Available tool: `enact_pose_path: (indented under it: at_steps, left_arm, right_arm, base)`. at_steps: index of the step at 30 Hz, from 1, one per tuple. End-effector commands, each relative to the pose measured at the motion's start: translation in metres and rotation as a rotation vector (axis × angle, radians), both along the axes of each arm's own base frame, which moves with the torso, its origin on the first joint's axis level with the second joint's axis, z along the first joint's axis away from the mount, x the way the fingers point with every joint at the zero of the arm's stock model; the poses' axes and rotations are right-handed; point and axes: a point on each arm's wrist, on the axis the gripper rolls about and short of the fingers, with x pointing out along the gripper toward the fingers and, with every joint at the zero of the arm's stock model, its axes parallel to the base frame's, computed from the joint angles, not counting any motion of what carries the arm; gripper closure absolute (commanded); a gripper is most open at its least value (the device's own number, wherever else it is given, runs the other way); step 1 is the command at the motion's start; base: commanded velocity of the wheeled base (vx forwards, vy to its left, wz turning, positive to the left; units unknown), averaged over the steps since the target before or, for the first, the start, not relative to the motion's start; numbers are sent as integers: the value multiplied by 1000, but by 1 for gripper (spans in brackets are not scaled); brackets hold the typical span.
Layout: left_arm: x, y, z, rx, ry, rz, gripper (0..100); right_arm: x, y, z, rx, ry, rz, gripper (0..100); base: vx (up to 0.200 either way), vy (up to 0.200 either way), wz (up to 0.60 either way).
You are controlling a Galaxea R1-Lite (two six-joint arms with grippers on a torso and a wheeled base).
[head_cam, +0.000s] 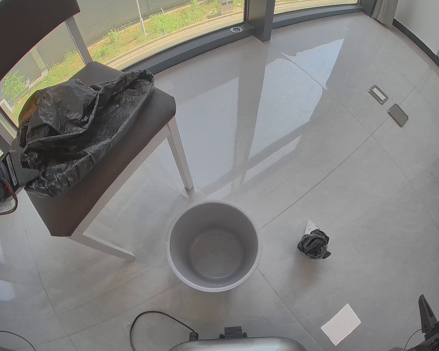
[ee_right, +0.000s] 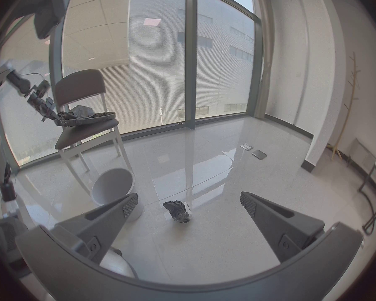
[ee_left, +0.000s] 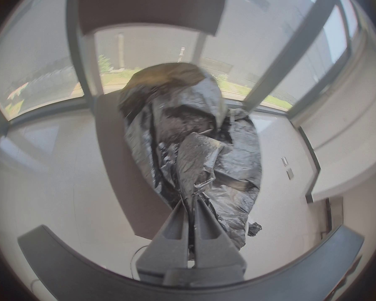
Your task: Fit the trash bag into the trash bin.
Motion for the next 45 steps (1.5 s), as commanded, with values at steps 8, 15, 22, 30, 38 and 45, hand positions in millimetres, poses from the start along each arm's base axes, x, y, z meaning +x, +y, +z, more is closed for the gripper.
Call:
enact_pose_path:
  at_steps: [8, 15, 22, 30, 38, 45]
  left_arm:
    - [-21, -50, 60, 145, -194, -239, 100]
    - [-23, -81, 79, 85, -242, -364, 100]
    - [-27, -104, 84, 65, -259, -463, 100]
    - [-43, -124, 86, 44, -285, -592, 100]
    - [-43, -142, 91, 19, -318, -632, 100]
    - [-39, -156, 102, 3, -336, -645, 100]
  right_arm:
    - [28, 0, 86, 149, 149, 47, 0]
    - [48, 3, 105, 140, 234, 109, 0]
    - [81, 4, 109, 153, 455, 83, 0]
    - [114, 8, 105, 130, 542, 105, 0]
    - [154, 14, 97, 125, 605, 130, 0]
    - [182, 38, 91, 96, 611, 249, 0]
  base:
    - [0, 0, 0]
    - [0, 0, 0]
    - [0, 0, 0]
    - [0, 0, 0]
    - [0, 0, 0]
    - [0, 0, 0]
